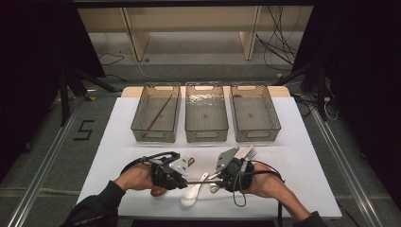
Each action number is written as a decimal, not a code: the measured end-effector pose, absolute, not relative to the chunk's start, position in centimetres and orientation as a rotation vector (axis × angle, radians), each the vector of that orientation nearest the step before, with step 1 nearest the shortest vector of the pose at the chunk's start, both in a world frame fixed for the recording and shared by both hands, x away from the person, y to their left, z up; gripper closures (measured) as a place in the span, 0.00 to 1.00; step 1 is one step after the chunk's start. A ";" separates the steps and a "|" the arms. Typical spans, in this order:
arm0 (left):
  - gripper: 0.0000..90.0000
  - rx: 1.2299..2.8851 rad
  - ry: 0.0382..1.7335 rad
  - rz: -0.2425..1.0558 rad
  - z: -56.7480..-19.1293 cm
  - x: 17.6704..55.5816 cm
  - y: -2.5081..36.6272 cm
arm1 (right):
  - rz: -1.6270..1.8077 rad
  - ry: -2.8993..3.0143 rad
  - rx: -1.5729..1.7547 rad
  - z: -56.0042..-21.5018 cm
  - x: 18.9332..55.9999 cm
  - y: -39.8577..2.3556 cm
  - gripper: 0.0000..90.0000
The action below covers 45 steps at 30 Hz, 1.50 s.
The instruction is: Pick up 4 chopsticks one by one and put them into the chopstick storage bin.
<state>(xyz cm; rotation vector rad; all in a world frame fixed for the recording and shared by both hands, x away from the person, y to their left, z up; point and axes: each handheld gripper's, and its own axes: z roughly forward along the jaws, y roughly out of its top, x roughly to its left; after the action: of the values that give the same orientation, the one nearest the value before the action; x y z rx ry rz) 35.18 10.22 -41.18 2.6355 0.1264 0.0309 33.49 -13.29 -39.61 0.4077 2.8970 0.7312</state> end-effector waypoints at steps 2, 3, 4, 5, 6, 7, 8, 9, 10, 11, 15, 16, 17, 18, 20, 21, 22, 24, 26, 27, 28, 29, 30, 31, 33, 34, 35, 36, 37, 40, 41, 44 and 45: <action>0.92 2.637 0.149 0.043 -41.2 35.5 10.6 | 0.773 2.861 0.447 -39.3 33.6 -13.5 0.67; 0.92 2.634 0.165 0.042 -41.2 35.6 10.7 | 0.793 2.845 0.479 -39.1 33.7 -13.7 0.64; 0.92 2.631 0.179 0.050 -41.2 35.7 10.9 | 0.813 2.830 0.494 -38.9 33.8 -13.9 0.61; 0.92 2.617 0.210 0.058 -41.2 35.8 11.0 | 0.836 2.808 0.525 -38.7 33.9 -14.1 0.57; 0.92 2.612 0.236 0.055 -41.1 35.9 11.2 | 0.853 2.790 0.562 -38.6 34.1 -14.2 0.54; 0.92 2.604 0.263 0.063 -41.1 36.1 11.3 | 0.869 2.775 0.573 -38.5 34.3 -14.5 0.52; 0.92 2.590 0.308 0.069 -41.0 36.3 11.5 | 0.888 2.761 0.600 -38.4 34.4 -14.7 0.50; 0.92 2.581 0.345 0.069 -40.9 36.6 11.7 | 0.917 2.736 0.641 -38.3 34.5 -14.9 0.48; 0.92 2.574 0.370 0.077 -40.8 36.7 11.9 | 0.954 2.710 0.678 -38.2 34.6 -15.2 0.46; 0.92 2.565 0.401 0.081 -40.7 36.9 12.1 | 0.981 2.681 0.713 -38.1 34.7 -15.4 0.44; 0.92 2.523 0.508 0.114 -40.5 37.4 12.8 | 1.065 2.603 0.809 -37.9 35.0 -16.5 0.39; 0.92 2.509 0.535 0.120 -40.4 37.5 12.9 | 1.075 2.589 0.825 -37.9 35.0 -16.7 0.39; 0.92 2.503 0.555 0.125 -40.3 37.7 13.1 | 1.086 2.576 0.842 -37.9 35.0 -16.9 0.38; 0.92 2.487 0.581 0.133 -40.3 37.8 13.3 | 1.101 2.568 0.863 -38.0 35.0 -17.0 0.37; 0.92 2.466 0.623 0.149 -40.1 38.0 13.6 | 1.134 2.543 0.896 -38.1 35.0 -17.4 0.36; 0.92 2.456 0.643 0.160 -40.0 38.1 13.8 | 1.146 2.538 0.911 -38.1 35.0 -17.5 0.35; 0.92 2.444 0.666 0.167 -39.9 38.2 14.0 | 1.155 2.527 0.924 -38.1 35.0 -17.6 0.35; 0.92 2.425 0.702 0.185 -39.8 38.4 14.3 | 1.171 2.509 0.939 -38.2 34.9 -17.8 0.34; 0.92 2.403 0.739 0.191 -39.7 38.6 14.6 | 1.178 2.504 0.956 -38.3 34.8 -18.0 0.32; 0.92 2.397 0.755 0.199 -39.7 38.7 14.8 | 1.177 2.499 0.963 -38.4 34.8 -18.1 0.32; 0.92 2.391 0.770 0.205 -39.6 38.8 14.9 | 1.181 2.495 0.971 -38.5 34.7 -18.2 0.31; 0.92 2.381 0.784 0.210 -39.6 38.9 15.0 | 1.185 2.492 0.984 -38.6 34.7 -18.3 0.31; 0.92 2.374 0.791 0.216 -39.5 38.9 15.2 | 1.190 2.487 0.993 -38.8 34.7 -18.4 0.31; 0.92 2.373 0.792 0.222 -39.4 39.0 15.3 | 1.196 2.484 1.001 -38.9 34.6 -18.5 0.31; 0.92 2.365 0.807 0.235 -39.3 39.2 15.5 | 1.203 2.480 1.015 -39.1 34.5 -18.7 0.30; 0.92 2.361 0.814 0.241 -39.3 39.2 15.6 | 1.205 2.476 1.020 -39.1 34.4 -18.8 0.30; 0.92 2.355 0.824 0.245 -39.2 39.3 15.7 | 1.211 2.476 1.027 -39.2 34.4 -19.0 0.30; 0.92 2.350 0.832 0.252 -39.2 39.4 15.8 | 1.225 2.471 1.038 -39.2 34.3 -19.1 0.30; 0.92 2.349 0.841 0.256 -39.2 39.5 15.9 | 1.234 2.464 1.047 -39.3 34.2 -19.3 0.30; 0.92 2.328 0.872 0.271 -39.1 40.0 16.4 | 1.236 2.457 1.052 -39.4 34.0 -19.7 0.30; 0.92 2.322 0.884 0.274 -39.0 40.1 16.5 | 1.241 2.459 1.051 -39.4 34.0 -19.8 0.30; 0.92 2.303 0.915 0.283 -38.9 40.6 17.1 | 1.238 2.463 1.055 -39.5 33.8 -20.0 0.30; 0.92 2.299 0.926 0.288 -38.8 40.8 17.4 | 1.236 2.462 1.052 -39.6 33.7 -20.1 0.30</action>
<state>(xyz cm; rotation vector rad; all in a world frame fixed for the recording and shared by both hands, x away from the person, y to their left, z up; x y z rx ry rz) 40.85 17.40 -38.78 2.2994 0.9262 0.2881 33.73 -20.06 -39.61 1.0520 2.4623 1.2355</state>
